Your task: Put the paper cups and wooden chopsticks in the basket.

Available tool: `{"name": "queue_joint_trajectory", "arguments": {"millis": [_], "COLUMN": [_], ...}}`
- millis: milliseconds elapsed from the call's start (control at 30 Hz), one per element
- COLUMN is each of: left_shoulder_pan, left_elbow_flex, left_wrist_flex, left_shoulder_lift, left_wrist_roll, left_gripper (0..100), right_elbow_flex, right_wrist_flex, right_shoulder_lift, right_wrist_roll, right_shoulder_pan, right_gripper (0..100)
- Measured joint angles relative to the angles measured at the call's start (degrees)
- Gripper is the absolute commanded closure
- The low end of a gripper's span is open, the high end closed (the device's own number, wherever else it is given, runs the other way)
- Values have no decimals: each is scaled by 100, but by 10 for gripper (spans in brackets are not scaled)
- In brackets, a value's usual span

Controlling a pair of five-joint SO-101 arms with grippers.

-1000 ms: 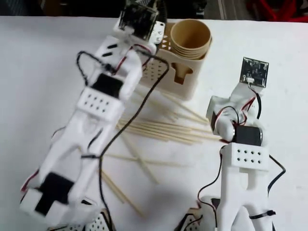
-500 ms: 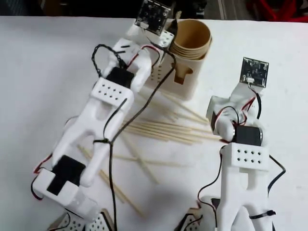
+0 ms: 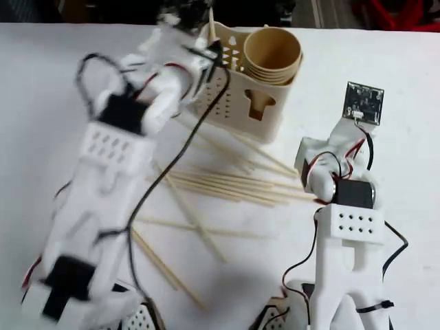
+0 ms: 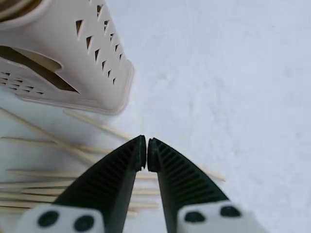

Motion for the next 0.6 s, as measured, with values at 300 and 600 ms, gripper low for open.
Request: {"name": "queue_joint_trajectory", "arguments": {"millis": [300, 600], "left_shoulder_pan": [-545, -1679], "left_elbow_flex": [1723, 3780], "left_wrist_flex": [325, 422], "left_shoulder_lift": [-2760, -5442], "left_wrist_roll": [-466, -475], "left_gripper": [849, 849], "right_elbow_flex": [0, -290], "right_wrist_flex": [-97, 176], "right_shoulder_lift": [0, 9], "right_wrist_roll": [0, 308], "right_shoulder_pan": [0, -44], "right_gripper": [978, 978]}}
